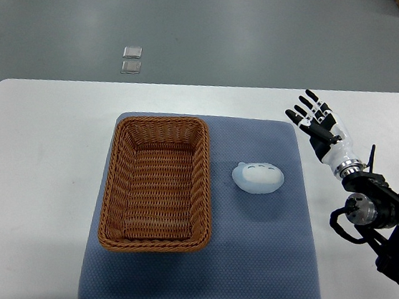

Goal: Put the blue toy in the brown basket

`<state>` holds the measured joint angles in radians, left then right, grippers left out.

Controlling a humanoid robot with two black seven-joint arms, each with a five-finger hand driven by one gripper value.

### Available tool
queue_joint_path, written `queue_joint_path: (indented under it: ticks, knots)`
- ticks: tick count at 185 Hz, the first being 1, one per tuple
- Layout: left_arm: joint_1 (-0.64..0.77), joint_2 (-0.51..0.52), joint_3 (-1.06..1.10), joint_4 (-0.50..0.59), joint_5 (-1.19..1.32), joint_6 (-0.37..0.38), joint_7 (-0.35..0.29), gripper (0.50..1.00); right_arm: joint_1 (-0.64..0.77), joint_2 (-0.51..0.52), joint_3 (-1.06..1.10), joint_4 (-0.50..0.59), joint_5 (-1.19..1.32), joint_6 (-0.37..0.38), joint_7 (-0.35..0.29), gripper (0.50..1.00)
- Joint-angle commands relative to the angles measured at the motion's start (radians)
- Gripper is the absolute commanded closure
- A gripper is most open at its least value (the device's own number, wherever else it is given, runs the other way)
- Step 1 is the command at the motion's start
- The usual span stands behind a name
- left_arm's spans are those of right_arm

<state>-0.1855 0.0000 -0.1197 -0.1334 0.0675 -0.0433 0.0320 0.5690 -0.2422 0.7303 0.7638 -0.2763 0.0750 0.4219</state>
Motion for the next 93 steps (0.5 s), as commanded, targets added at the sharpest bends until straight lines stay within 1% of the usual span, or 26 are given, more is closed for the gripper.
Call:
queue_joint_path:
  ticks: [1,48,93]
  knots:
    - [0.000,0.000,0.000,0.000,0.000,0.000,0.000,0.500,-0.001,0.003,0.001,0.000,-0.018,-0.003,0.002,0.591]
    - [0.001,0.000,0.002,0.001,0.000,0.000,0.000,0.500,-0.001,0.001,-0.002,0.000,-0.026,-0.001,0.012,0.591]
    - [0.003,0.000,0.002,0.000,0.000,0.000,0.000,0.500,-0.003,0.003,0.000,0.002,-0.115,-0.001,0.014,0.591]
